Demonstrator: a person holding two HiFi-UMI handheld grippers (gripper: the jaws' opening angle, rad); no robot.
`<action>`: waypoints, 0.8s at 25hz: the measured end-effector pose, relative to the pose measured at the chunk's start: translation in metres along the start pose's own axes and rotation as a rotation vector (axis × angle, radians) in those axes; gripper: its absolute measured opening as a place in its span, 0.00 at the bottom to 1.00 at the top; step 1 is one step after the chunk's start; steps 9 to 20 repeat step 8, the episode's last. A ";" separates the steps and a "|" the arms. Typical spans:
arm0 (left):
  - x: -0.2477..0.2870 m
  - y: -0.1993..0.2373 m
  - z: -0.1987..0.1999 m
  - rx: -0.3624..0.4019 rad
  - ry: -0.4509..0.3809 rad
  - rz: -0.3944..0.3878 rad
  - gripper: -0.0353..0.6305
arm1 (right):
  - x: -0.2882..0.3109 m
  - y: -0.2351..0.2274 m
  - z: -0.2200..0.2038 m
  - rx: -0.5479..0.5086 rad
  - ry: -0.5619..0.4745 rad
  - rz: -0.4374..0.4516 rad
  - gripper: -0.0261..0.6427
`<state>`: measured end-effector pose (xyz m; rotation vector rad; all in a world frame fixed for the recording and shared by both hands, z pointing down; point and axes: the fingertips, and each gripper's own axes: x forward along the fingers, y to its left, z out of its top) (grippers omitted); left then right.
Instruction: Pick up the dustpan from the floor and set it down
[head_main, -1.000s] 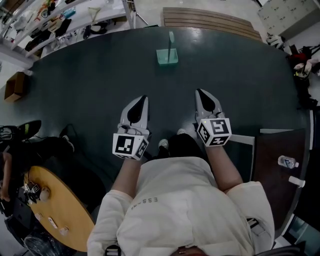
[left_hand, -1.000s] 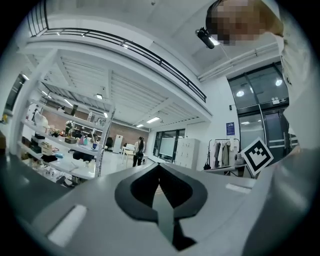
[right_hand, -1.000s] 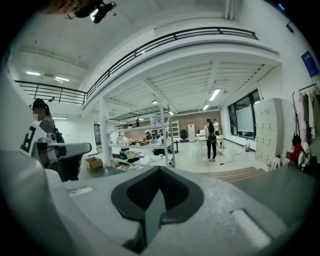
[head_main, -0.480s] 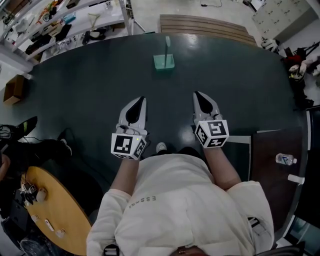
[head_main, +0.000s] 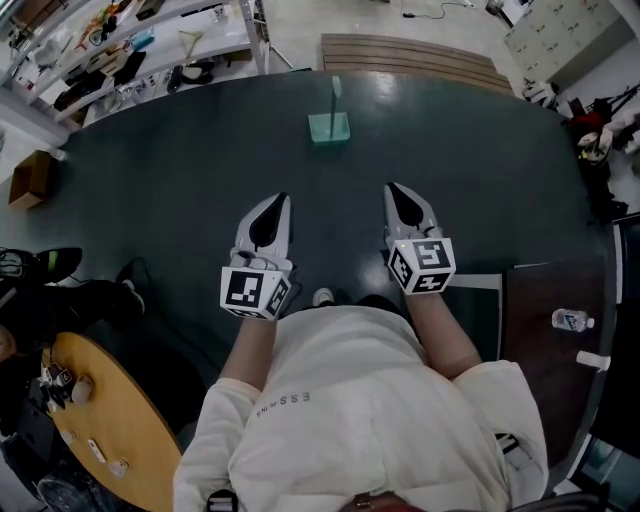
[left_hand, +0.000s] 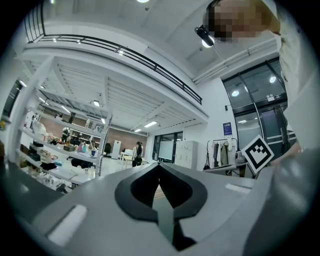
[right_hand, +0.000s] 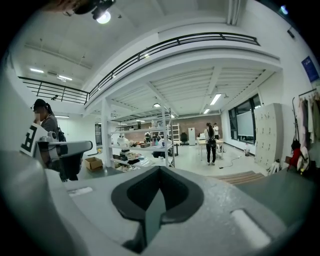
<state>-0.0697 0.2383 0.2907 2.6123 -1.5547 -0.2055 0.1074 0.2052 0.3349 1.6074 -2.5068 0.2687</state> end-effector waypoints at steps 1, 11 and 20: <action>0.000 0.001 0.001 0.001 -0.002 0.001 0.06 | 0.000 0.000 0.000 0.001 0.001 -0.001 0.03; 0.001 -0.002 0.006 -0.004 -0.014 -0.009 0.06 | -0.006 0.001 0.000 0.001 0.007 -0.017 0.03; 0.001 -0.002 0.006 -0.004 -0.014 -0.009 0.06 | -0.006 0.001 0.000 0.001 0.007 -0.017 0.03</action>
